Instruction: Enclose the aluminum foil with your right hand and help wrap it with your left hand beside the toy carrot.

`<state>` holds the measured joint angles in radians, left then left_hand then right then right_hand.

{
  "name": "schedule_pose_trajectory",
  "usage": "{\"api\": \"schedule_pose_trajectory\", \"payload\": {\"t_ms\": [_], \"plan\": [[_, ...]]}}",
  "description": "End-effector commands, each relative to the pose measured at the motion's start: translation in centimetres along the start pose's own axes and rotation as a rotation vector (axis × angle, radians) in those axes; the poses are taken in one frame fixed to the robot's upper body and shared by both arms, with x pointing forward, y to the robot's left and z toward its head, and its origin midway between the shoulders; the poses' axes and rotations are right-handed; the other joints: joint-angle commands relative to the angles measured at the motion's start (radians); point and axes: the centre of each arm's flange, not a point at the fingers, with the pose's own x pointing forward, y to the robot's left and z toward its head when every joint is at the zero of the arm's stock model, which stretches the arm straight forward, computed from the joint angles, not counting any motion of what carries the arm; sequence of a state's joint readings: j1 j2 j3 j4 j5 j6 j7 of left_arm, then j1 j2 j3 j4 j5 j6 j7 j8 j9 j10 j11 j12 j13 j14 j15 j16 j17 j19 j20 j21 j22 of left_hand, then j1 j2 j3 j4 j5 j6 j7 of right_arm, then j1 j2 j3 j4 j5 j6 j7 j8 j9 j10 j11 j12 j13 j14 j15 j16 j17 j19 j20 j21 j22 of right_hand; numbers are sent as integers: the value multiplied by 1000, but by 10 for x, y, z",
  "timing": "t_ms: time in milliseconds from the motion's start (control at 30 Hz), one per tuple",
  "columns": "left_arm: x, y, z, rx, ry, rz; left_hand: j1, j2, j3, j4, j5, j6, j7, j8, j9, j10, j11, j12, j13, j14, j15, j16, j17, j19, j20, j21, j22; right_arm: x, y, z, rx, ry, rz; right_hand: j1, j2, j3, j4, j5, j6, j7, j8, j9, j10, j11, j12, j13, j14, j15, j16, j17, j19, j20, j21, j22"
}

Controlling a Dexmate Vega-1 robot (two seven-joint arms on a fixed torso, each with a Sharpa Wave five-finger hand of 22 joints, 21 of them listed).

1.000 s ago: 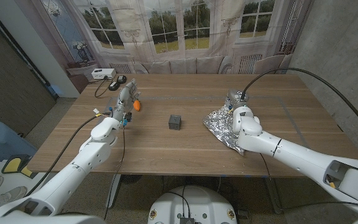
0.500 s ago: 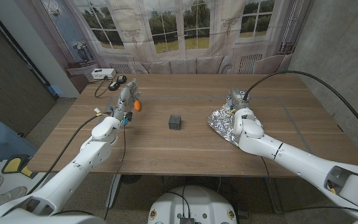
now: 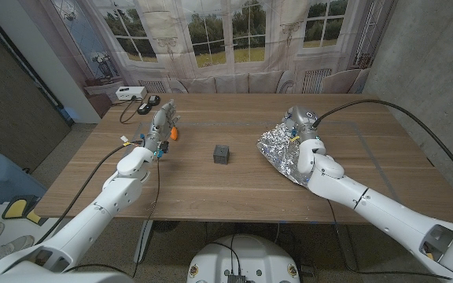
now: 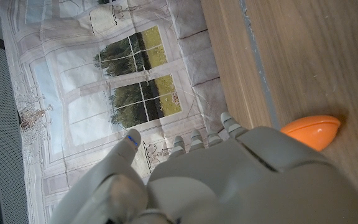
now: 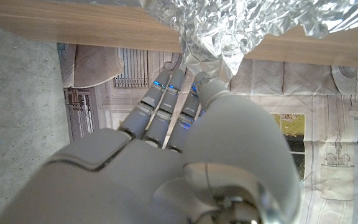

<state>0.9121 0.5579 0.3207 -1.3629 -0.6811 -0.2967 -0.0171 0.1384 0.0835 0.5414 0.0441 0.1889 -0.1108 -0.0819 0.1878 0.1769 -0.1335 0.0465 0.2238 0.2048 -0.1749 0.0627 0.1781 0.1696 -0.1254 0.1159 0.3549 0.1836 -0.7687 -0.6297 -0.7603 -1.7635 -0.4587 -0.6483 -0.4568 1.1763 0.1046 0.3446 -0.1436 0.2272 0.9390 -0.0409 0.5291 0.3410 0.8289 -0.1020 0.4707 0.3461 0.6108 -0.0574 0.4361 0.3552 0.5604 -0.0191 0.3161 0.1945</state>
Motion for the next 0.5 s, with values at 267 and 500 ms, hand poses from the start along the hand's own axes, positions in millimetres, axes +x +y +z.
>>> {"api": "schedule_pose_trajectory", "payload": {"t_ms": [267, 500], "plan": [[-6, 2, 3, -3, -19, 0, -7, -1, -4, -1, 6, 3, 0, -1, 3, 3, 5, 0, 0, -23, 4, 4, 3, 3, 4, -4, 4, -11, -14, 26, 179, -134, -71, 2, 10, -13, 0, 13, -13, 1, 27, 30, 2, -4, 10, 16, 0, -168, -13, 5, 3, -9, 7, 3], [-9, 3, 5, -2, -26, -2, -7, -1, -4, -1, 6, 3, 1, -1, 3, 4, 5, 0, 0, -22, 5, 4, 3, 4, 4, -5, 4, -11, -16, 36, 234, -175, -85, 3, 10, -18, 0, 17, -16, 3, 38, 42, 5, -3, 14, 23, 3, -168, -18, 6, 4, -10, 10, 3]]}}
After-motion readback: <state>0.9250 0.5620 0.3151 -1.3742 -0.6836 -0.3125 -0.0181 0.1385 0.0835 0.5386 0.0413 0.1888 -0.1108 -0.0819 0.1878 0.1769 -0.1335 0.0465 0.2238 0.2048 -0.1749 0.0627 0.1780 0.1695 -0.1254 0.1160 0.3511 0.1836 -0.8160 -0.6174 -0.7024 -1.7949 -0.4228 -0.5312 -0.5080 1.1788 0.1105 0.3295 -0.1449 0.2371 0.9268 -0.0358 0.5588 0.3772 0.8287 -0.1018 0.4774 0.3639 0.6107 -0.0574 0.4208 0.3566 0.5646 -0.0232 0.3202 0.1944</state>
